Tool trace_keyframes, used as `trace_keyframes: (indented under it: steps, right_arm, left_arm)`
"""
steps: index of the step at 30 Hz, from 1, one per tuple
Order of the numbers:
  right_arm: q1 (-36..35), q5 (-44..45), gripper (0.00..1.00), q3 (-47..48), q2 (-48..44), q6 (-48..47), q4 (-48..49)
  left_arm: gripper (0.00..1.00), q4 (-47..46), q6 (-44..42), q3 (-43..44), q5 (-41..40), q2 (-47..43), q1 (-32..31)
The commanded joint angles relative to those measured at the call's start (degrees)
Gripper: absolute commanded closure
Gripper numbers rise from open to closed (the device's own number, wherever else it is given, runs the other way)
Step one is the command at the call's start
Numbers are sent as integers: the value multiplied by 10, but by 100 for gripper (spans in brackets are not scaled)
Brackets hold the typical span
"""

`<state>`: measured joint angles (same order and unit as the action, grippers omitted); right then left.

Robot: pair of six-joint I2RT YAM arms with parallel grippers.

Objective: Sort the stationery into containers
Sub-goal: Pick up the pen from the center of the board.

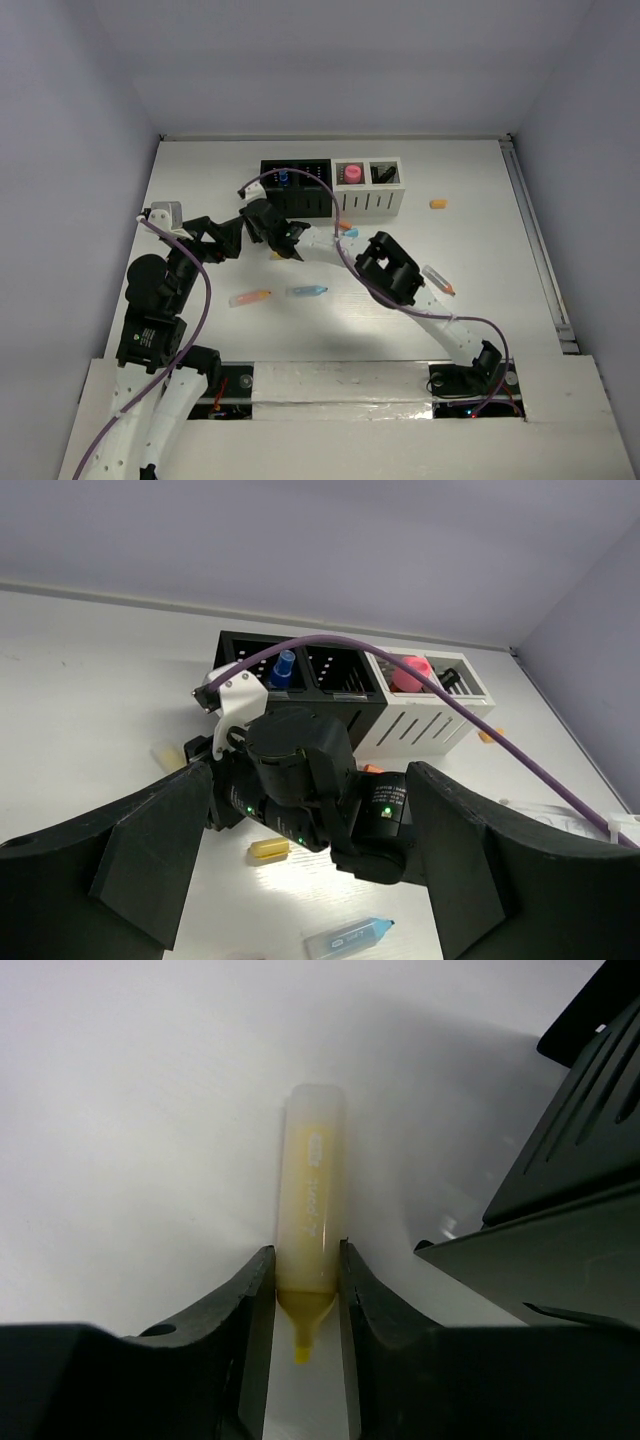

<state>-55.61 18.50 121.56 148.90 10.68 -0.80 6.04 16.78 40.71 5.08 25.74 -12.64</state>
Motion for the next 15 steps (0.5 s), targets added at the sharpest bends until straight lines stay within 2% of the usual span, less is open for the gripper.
trace_keyframes:
  steps: [1,4,8,9,13,15]
  right_arm:
    - [-11,7,81,-53,-13,-9,32]
    - [-16,-2,82,-115,-58,-21,78]
    - [-21,-36,83,-214,-157,-46,134]
    - [-21,-50,84,-257,-205,-52,153]
    - [-21,-113,84,-365,-336,-100,184]
    - [-21,-144,84,-399,-381,-135,164]
  left_arm:
    - [25,-28,1,5,2,-3,3]
    - [25,-29,1,5,1,-2,3]
    - [25,-30,5,7,5,-5,3]
    - [25,-35,6,6,12,-5,3]
    - [25,-48,16,5,35,5,3]
    - [25,-53,34,17,76,14,3]
